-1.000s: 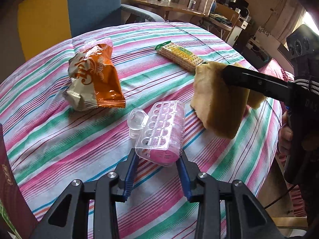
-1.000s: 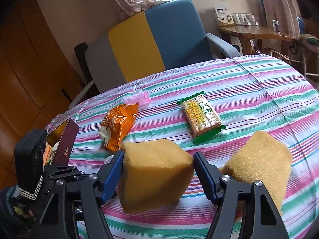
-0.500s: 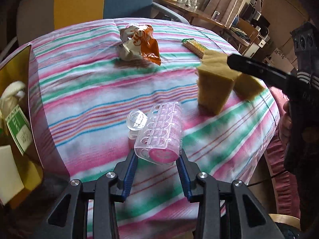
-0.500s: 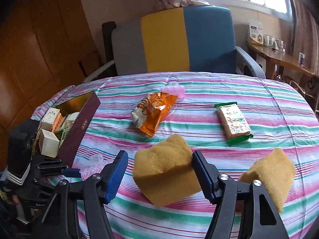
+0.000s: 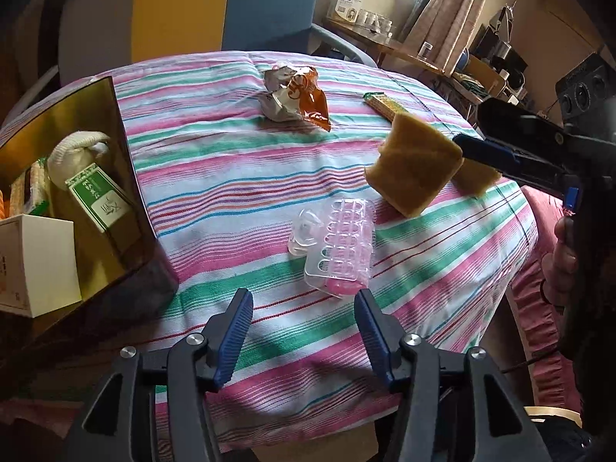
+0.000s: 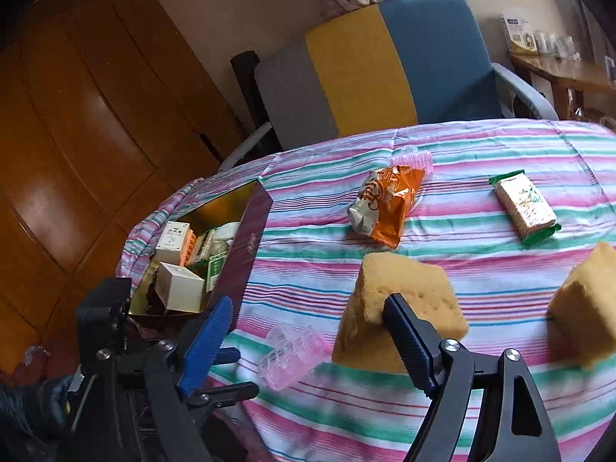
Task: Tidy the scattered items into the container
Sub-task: 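Grasp the pink hair curler with the left tool while the right tool lifts the sponge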
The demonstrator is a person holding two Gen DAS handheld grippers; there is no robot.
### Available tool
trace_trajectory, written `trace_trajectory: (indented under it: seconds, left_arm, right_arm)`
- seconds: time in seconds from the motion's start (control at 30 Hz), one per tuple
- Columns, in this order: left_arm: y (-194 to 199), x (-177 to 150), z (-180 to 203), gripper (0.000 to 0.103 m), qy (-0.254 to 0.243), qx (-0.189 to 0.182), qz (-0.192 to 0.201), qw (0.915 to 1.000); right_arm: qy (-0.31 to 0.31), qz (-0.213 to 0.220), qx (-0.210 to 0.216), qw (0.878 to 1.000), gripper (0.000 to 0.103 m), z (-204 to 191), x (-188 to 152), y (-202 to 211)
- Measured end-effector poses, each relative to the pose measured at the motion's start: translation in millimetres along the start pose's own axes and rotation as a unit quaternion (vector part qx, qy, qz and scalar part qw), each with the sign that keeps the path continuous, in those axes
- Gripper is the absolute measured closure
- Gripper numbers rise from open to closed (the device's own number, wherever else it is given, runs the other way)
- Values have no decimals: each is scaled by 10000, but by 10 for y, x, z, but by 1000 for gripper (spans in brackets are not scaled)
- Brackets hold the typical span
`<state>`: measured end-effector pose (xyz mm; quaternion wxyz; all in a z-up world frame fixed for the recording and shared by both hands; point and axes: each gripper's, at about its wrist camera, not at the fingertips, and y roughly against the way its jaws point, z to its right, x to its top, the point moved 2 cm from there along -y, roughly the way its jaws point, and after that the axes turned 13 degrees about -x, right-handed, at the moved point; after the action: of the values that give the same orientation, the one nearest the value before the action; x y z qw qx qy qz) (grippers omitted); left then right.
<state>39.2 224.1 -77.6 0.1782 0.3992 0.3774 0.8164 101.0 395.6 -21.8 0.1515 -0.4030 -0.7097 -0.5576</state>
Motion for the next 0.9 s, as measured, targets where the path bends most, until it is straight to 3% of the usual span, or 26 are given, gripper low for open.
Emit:
trace_trajectory:
  seconds: [0.23, 0.47, 0.7, 0.9]
  left_arm:
    - [-186, 55, 149, 40, -392, -104, -231, 9989]
    - [-372, 152, 158, 40, -346, -217, -278, 9988]
    - [-514, 259, 73, 40, -83, -397, -246, 9989]
    - [-508, 246, 31, 39, 33, -563, -130, 9983]
  right_arm:
    - [-72, -21, -168, 9998, 14, 40, -204, 222]
    - [-231, -32, -486, 9985, 10, 243, -320, 288]
    - [-490, -199, -1353, 9894, 10, 579, -425, 223]
    - [-514, -301, -1746, 9828, 10, 704, -512, 167]
